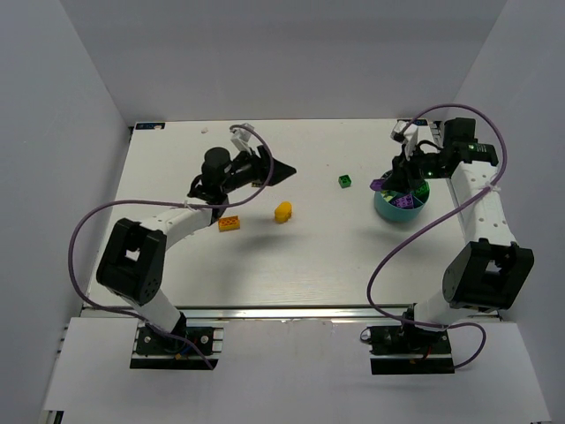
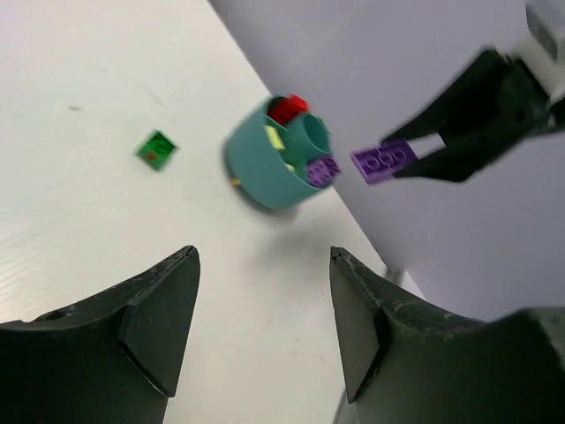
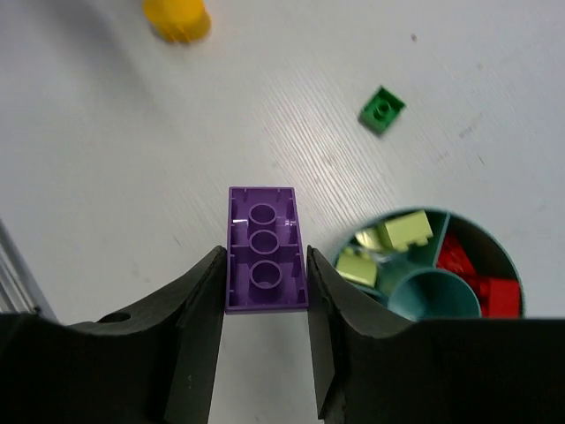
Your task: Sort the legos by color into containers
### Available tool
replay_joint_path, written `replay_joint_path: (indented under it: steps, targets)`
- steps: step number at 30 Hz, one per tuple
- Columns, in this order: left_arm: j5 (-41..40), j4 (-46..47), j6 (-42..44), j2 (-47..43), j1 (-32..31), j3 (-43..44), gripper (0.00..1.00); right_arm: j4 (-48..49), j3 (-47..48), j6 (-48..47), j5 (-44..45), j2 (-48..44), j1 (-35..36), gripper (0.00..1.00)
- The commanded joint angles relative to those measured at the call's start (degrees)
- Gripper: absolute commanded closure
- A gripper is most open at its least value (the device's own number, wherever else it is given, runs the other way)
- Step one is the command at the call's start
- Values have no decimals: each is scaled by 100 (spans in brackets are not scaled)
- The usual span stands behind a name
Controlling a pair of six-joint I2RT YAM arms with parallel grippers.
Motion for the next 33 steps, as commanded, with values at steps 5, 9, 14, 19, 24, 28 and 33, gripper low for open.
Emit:
replay_joint_path:
  steps: [5,9,14,19,24,28,33]
  targets:
    - [-107,-748,460,-764,394,-269,30,-811,462,-2108,1957,-155,16,100]
    - [-80,-766,487,-887,464,-410,30,-1022,726,-2487,2256,-58,16,100]
    - [-45,-757,487,-966,473,-551,30,-1277,789,-2971,2633,-23,94,100]
    - [-10,-810,513,-1010,482,-586,30,-1260,648,-3419,3038,-41,262,100]
    - [-10,-889,566,-1072,491,-621,30,-1277,630,-3560,3188,12,288,100]
    - [-10,-898,566,-1142,491,-709,30,-1304,464,-3709,3477,-14,306,100]
    - [-45,-977,618,-1283,499,-815,30,-1295,262,-4034,3934,-189,297,100]
